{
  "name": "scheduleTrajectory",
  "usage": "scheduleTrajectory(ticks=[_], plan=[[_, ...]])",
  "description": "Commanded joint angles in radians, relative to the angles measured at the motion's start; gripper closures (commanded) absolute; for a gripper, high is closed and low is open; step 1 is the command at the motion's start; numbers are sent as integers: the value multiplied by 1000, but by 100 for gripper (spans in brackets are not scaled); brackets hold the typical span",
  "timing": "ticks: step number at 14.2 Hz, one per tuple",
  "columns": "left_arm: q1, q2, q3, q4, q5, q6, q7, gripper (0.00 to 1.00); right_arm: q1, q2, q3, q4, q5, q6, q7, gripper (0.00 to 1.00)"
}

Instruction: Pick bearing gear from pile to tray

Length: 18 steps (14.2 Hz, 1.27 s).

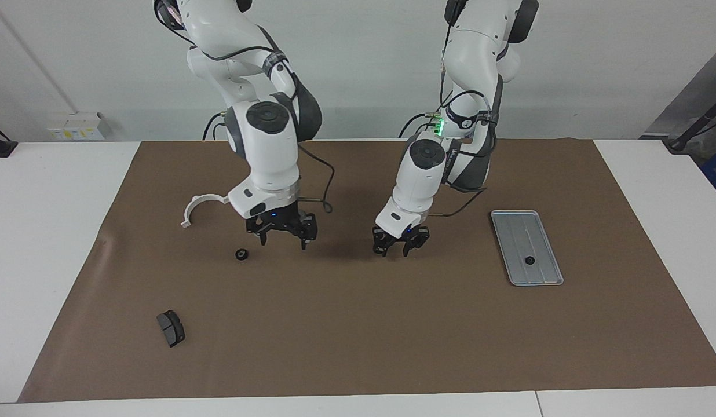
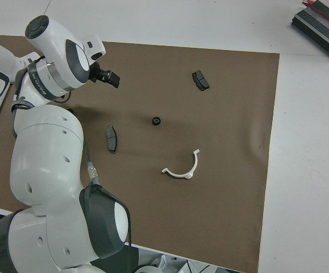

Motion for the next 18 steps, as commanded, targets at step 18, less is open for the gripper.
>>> scheduleTrajectory(ticks=[18], plan=[[-61,7,19,-85,25,89,-16,44,2,-109,-217,-555,295,470,-873,20]])
